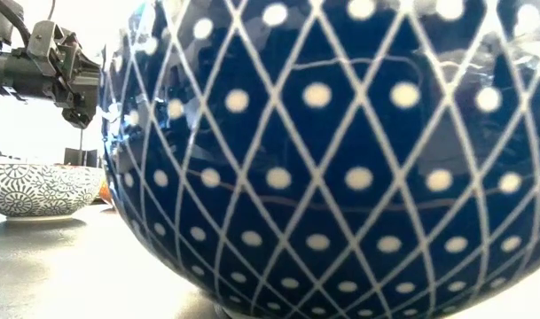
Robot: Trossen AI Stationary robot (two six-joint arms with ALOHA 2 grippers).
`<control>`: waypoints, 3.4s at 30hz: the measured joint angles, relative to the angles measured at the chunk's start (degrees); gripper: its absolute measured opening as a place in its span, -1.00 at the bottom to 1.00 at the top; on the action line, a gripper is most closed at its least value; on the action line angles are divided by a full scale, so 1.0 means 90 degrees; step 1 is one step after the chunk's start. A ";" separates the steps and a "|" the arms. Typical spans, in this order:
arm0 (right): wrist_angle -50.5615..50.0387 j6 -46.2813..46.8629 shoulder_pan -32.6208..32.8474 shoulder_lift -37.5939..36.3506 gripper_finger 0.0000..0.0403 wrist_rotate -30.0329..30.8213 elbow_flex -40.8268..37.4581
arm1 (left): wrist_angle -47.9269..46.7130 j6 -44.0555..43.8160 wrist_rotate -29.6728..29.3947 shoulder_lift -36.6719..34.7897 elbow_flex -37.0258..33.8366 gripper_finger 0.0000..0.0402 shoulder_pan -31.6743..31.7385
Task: Place and stack bowls onto a shelf
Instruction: Stack the white patterned bowl on top of the other white patterned bowl on the shelf
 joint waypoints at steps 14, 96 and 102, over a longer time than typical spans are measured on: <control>-0.0143 0.0476 0.0036 0.0000 0.07 -0.0024 0.0934 | 0.0001 -0.0002 0.0000 0.0000 0.0000 -0.03 -0.0002; -0.1478 0.1883 0.0080 0.0017 0.07 -0.0002 0.1268 | -0.1701 -0.3283 0.1010 0.6315 0.3651 -0.04 -0.0446; -0.1550 0.2379 0.0080 0.0017 0.07 -0.0005 0.1268 | -0.1747 -0.4304 0.0996 0.7393 0.4211 -0.04 -0.0578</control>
